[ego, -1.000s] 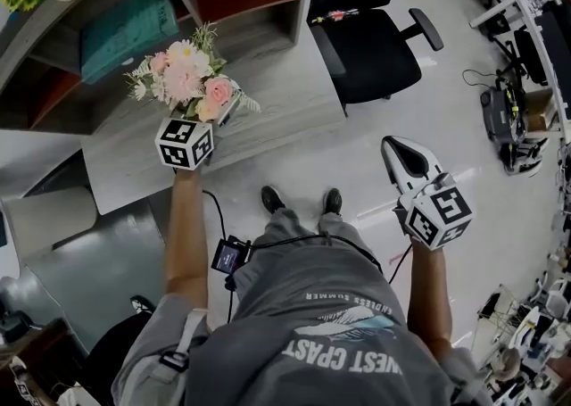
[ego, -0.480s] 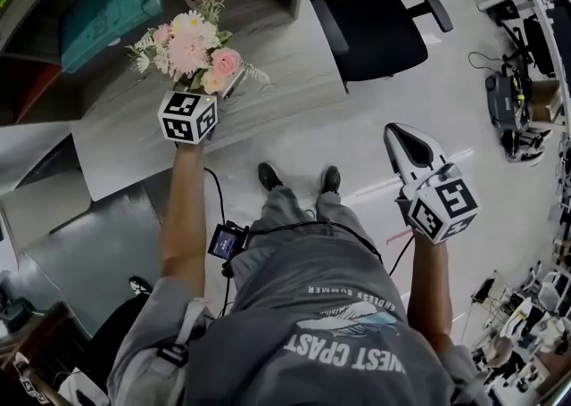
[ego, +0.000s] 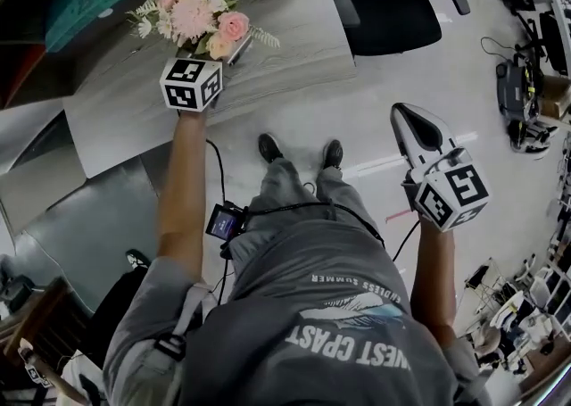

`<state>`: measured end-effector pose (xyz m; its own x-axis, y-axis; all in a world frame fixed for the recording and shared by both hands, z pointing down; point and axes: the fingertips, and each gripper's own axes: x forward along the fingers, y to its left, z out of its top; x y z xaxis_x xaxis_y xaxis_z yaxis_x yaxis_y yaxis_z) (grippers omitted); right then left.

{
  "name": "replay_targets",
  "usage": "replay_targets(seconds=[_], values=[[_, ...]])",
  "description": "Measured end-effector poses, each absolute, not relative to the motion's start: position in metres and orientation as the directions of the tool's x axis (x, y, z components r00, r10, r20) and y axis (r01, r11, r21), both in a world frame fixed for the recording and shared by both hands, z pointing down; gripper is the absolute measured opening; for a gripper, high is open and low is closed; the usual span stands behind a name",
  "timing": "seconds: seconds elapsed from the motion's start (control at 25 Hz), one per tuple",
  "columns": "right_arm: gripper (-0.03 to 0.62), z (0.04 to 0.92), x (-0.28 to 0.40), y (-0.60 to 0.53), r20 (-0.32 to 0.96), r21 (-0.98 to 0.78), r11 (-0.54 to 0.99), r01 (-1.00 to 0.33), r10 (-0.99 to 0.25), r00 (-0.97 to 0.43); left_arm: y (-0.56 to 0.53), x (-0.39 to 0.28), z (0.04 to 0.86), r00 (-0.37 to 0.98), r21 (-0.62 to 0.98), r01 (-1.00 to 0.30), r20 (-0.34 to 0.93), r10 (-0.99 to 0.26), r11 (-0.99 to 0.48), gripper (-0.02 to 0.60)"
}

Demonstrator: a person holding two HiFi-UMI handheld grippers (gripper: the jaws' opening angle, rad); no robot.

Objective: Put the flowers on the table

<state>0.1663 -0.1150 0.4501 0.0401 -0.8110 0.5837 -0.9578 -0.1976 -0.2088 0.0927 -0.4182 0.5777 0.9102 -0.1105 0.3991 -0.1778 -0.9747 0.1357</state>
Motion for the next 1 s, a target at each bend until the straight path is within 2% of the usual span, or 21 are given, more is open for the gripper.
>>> replay_targets(seconds=[1.0], values=[[0.028,0.493,0.166,-0.14,0.624,-0.265,-0.157,-0.951,-0.78,-0.045,-0.431,0.112,0.633,0.913,0.151,-0.206,0.386,-0.134,-0.967,0.364]])
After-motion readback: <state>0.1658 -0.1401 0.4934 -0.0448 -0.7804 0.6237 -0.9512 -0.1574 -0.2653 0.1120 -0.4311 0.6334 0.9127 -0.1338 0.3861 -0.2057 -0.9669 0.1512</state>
